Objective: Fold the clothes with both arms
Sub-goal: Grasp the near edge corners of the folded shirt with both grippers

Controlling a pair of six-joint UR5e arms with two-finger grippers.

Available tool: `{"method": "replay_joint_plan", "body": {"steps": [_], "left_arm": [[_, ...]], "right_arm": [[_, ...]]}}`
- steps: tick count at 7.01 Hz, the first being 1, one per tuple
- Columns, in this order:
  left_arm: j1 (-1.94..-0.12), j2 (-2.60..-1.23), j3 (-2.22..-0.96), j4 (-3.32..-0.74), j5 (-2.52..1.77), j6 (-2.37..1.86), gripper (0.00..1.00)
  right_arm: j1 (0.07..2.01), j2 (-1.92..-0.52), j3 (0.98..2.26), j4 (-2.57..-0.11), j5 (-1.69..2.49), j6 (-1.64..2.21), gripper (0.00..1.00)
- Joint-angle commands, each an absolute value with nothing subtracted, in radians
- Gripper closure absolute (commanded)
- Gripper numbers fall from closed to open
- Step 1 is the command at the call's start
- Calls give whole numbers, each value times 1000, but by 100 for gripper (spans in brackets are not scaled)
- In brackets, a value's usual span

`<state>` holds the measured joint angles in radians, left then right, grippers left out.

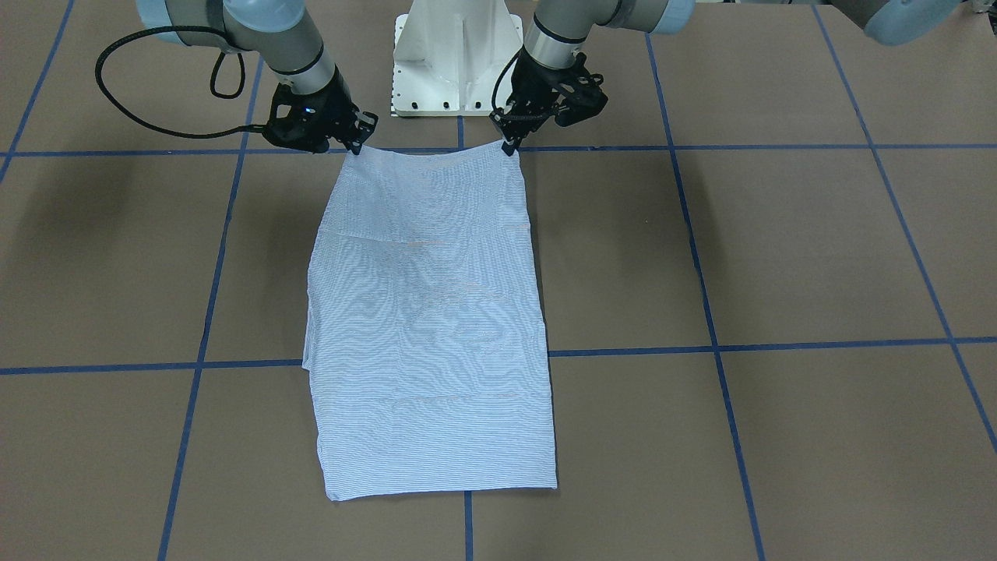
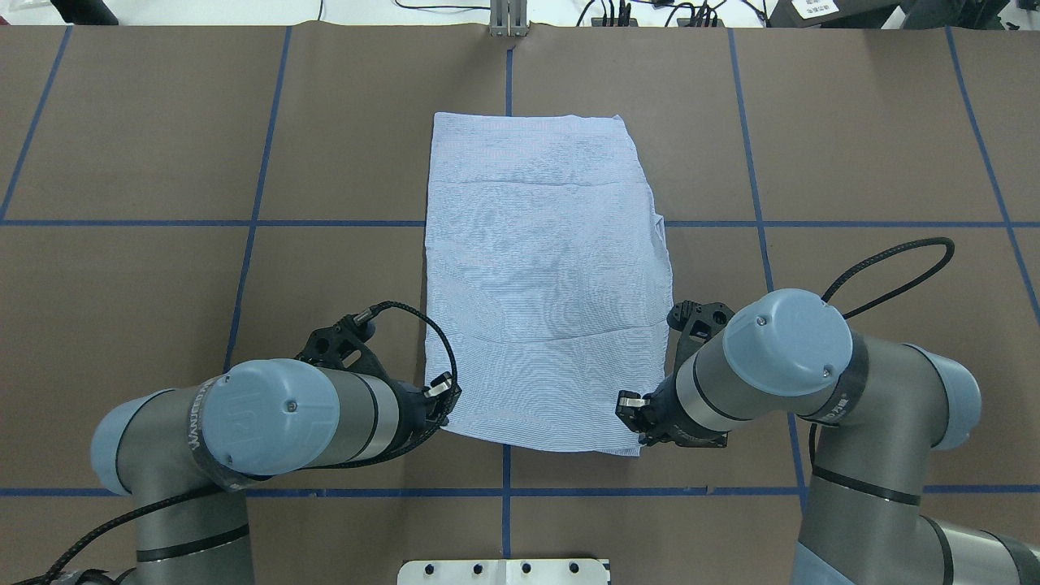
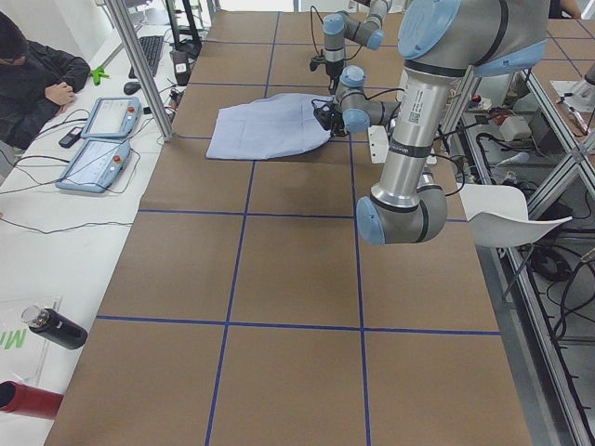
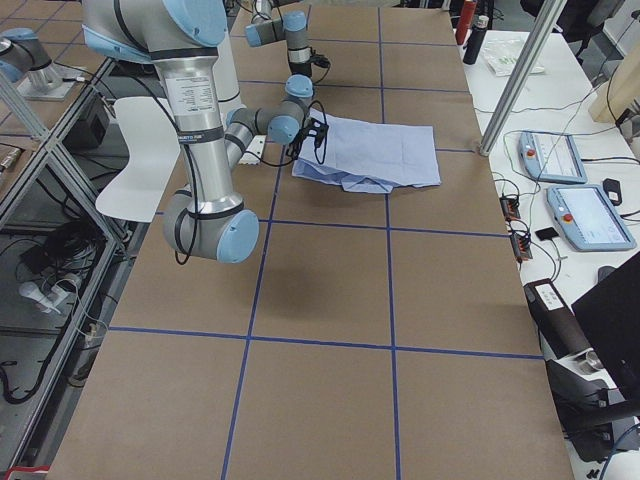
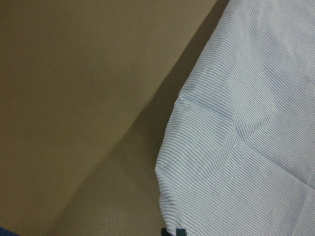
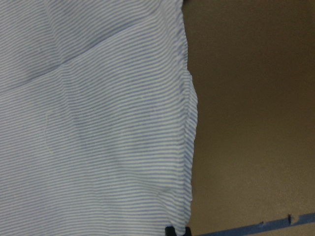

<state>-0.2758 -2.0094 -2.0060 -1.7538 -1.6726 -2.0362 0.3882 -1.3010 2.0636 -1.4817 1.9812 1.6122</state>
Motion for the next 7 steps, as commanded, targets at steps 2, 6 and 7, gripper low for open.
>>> {"method": "replay_joint_plan", "body": {"steps": [2,6,7], "left_arm": [[-249,-2011,-2003,-1738,-1684,-2045,100],[-235,-2019,-1999,-1738,-1686,-2045,100],[-233,-2019,-1999,-1738,-1686,-2045,100]], "right_arm": [[382,-1310,2069,-1479,1990,1614,100],[365,-1255,1994,-1476,1913,1819,0],[339,-1253,1982,-1479,1869,1909,0]]}}
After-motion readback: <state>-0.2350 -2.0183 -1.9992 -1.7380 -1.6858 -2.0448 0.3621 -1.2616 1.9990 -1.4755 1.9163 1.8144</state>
